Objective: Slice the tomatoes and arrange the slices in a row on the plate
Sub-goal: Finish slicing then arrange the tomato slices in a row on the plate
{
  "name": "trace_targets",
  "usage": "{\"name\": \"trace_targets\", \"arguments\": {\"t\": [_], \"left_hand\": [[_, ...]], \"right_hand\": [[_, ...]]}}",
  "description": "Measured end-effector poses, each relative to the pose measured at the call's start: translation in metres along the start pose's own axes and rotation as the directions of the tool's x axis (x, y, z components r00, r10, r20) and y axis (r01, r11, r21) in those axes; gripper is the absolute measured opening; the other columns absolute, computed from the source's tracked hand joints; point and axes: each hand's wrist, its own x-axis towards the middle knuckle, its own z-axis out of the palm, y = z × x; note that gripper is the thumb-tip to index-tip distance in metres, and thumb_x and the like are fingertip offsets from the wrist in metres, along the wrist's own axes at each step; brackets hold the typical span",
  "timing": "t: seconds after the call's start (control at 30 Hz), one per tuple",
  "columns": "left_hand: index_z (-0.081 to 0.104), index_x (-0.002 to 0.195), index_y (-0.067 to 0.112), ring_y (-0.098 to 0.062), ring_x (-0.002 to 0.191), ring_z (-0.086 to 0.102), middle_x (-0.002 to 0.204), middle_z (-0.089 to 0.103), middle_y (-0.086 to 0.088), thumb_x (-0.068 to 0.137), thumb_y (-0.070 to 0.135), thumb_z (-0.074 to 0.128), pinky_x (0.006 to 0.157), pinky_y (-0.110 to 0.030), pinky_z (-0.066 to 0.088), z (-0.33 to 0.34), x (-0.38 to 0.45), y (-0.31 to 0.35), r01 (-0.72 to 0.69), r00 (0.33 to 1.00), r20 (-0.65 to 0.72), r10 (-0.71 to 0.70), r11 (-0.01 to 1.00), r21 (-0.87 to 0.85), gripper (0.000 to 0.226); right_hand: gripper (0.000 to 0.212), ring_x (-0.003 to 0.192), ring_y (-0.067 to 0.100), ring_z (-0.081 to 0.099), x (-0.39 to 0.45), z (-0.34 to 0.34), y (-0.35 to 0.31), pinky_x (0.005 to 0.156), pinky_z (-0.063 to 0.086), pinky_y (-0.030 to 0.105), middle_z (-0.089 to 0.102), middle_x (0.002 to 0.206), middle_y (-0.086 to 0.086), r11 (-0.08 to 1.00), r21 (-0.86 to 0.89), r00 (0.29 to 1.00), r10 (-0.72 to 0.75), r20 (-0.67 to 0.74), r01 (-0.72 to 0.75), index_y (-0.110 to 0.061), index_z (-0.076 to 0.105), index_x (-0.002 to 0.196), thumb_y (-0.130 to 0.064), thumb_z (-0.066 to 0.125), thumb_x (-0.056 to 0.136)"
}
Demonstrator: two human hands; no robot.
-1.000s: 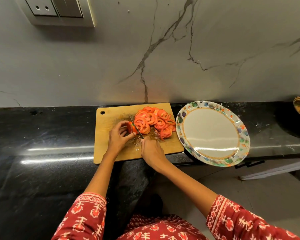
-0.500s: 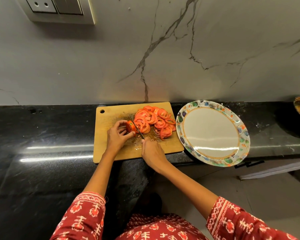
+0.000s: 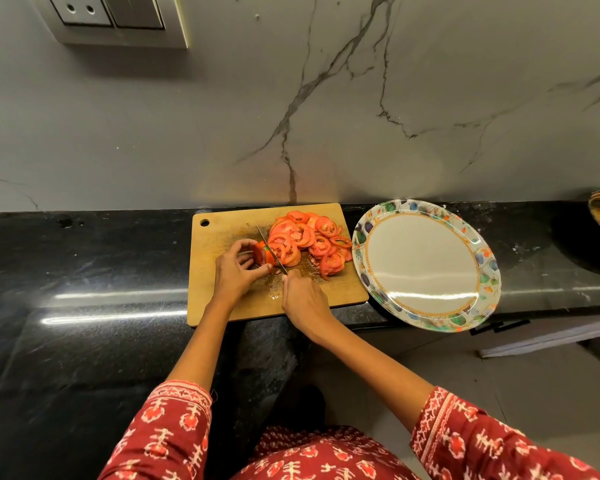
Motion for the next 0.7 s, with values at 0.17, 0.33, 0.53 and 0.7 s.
{"name": "trace_targets", "arguments": {"t": [0.17,0.33,0.53,0.7], "left_hand": [[0.054,0.113,0.004,-0.024,0.112,0.055,0.121,0.056,-0.017,0.068,-0.003,0.076,0.093,-0.028,0.046,0.000,0.000,-0.002,-0.011,1.000,-0.009,0.011,1.000,0.004,0.051],[0.054,0.117,0.004,-0.027,0.114,0.054,0.124,0.055,-0.018,0.068,-0.003,0.076,0.094,-0.027,0.046,-0.001,-0.002,-0.005,-0.025,1.000,-0.009,0.025,1.000,0.006,0.054],[0.054,0.115,0.004,-0.028,0.114,0.055,0.122,0.056,-0.019,0.069,-0.002,0.076,0.095,-0.030,0.046,0.000,-0.002,-0.004,-0.017,1.000,-0.026,0.018,1.000,0.007,0.052],[0.054,0.117,0.004,-0.027,0.115,0.054,0.124,0.055,-0.019,0.069,0.000,0.076,0.095,-0.028,0.045,0.001,0.000,-0.004,-0.031,0.999,-0.014,0.031,0.999,0.034,0.053]], "right_hand": [[0.035,0.101,0.038,0.058,0.013,0.002,-0.005,0.072,0.039,0.037,0.061,0.108,0.022,1.000,0.025,1.000,-0.011,0.026,0.010,0.000,0.047,0.116,-0.025,0.026,0.104],[0.037,0.100,0.037,0.057,0.005,0.006,0.001,0.072,0.038,0.036,0.061,0.105,0.021,0.999,0.040,0.999,-0.024,0.035,0.023,0.000,0.048,0.114,-0.027,0.025,0.103],[0.036,0.098,0.038,0.058,0.013,0.007,0.000,0.070,0.037,0.034,0.061,0.106,0.022,0.997,0.071,0.999,-0.019,0.032,0.017,0.001,0.049,0.113,-0.026,0.026,0.103],[0.037,0.096,0.038,0.057,0.017,0.007,0.005,0.069,0.036,0.035,0.061,0.103,0.023,0.997,0.073,0.999,-0.026,0.039,0.023,0.001,0.049,0.112,-0.027,0.025,0.103]]}}
